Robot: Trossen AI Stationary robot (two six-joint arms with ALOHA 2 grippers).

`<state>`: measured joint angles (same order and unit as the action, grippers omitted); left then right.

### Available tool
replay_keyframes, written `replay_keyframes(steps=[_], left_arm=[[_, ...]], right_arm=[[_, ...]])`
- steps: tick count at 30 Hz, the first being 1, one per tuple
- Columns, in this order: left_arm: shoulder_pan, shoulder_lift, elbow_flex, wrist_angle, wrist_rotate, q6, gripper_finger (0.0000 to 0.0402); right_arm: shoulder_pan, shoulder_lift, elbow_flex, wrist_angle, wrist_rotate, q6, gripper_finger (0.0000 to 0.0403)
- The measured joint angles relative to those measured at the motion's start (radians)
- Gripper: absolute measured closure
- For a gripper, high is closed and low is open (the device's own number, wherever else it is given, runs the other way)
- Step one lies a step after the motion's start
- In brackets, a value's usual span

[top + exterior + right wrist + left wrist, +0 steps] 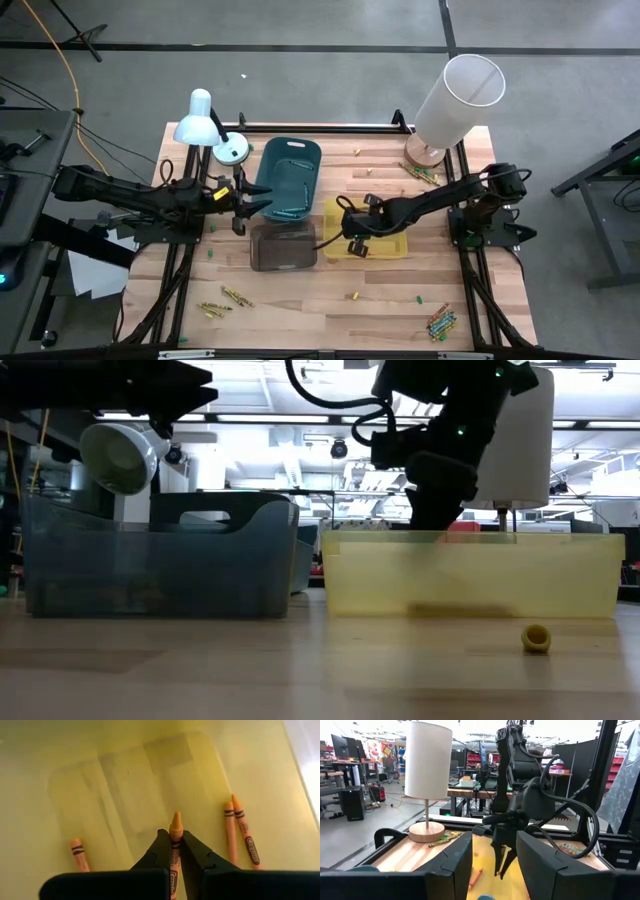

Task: Sort crayons
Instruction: Put the orange crayon into the yellow bin

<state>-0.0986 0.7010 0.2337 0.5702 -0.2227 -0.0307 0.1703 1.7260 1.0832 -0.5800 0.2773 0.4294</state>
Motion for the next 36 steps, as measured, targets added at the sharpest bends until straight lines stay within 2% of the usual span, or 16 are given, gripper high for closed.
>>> replay_keyframes(steps=[8,15,21,23,28,32,36], left_arm=[[0.000,0.000,0.000,-0.007,0.000,-0.001,0.0261],[0.000,0.000,0.000,-0.009,0.000,-0.002,0.0261],[0.000,0.000,0.001,-0.025,0.000,0.000,0.0261],[0.000,0.000,0.001,-0.027,0.000,0.000,0.0261],[0.000,0.000,0.001,-0.033,0.000,-0.002,0.0261],[0.000,0.000,0.001,-0.063,0.000,-0.002,0.0261],[0.000,0.000,0.001,-0.072,0.000,-0.003,0.0261]], right_arm=[[0.000,0.000,0.000,-0.001,-0.078,-0.001,0.0381],[0.007,0.000,0.008,-0.022,-0.080,0.002,0.0284],[0.008,0.000,0.106,-0.252,-0.086,-0.019,0.0214],[0.014,-0.002,0.146,-0.350,-0.039,-0.014,0.0204],[0.050,-0.062,0.179,-0.521,0.185,0.053,0.0199],[0.080,-0.131,0.179,-0.656,0.341,0.210,0.0199],[0.103,-0.196,0.179,-0.812,0.429,0.410,0.0199]])
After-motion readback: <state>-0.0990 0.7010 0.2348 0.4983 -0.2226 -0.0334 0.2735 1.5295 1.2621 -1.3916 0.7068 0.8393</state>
